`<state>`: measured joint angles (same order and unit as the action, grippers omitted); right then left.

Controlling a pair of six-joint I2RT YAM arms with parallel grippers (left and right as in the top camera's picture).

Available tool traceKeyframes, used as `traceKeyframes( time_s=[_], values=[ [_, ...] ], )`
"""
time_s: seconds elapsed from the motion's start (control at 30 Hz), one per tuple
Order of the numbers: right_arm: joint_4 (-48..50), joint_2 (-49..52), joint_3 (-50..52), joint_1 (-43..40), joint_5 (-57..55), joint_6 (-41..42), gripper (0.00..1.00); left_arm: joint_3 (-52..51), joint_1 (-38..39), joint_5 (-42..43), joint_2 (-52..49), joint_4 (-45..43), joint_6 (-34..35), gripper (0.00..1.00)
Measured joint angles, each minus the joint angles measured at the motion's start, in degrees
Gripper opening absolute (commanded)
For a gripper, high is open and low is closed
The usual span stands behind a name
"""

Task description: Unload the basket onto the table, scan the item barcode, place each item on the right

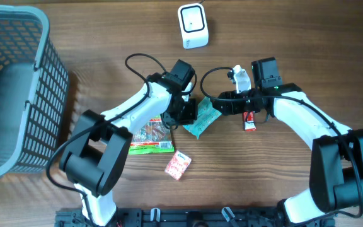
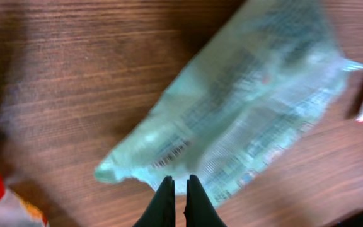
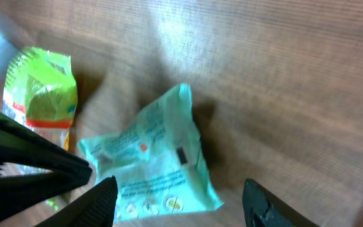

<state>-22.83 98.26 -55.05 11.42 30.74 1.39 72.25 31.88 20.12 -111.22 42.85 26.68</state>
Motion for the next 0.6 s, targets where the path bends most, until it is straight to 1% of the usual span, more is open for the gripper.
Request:
traceKeyframes(
  time_s=[0.07,0.17,0.27,0.4,0.47,0.6],
  values=[
    [1.2,0.0,0.0,0.0,-0.4,-0.1,0.57,-0.6,0.0,-0.5,-1.2,-1.6,0.0,0.04],
    [2.1,0.1,0.0,0.0,-0.7,-0.2,0.57,-0.7,0.0,-0.5,-1.7,-3.1,0.0,0.04],
    [2.8,0.9,0.0,0.0,-0.8,-0.2,0.57,-0.7,0.0,-2.4,-1.7,-3.8,-0.1,0.04],
    [1.6,3.3,0.2,0.0,-0.3,0.3,0.58,-0.7,0.0,-4.9,-1.7,-5.0,-2.3,0.04],
    [1.0,3.4,0.2,0.0,0.0,0.7,0.63,-0.7,0.0,-5.7,-1.7,-5.7,-3.3,0.04],
    [-0.8,3.4,0.2,0.0,0.4,4.0,0.65,-0.7,0.0,-6.2,-1.7,-6.0,-3.9,0.04]
  ],
)
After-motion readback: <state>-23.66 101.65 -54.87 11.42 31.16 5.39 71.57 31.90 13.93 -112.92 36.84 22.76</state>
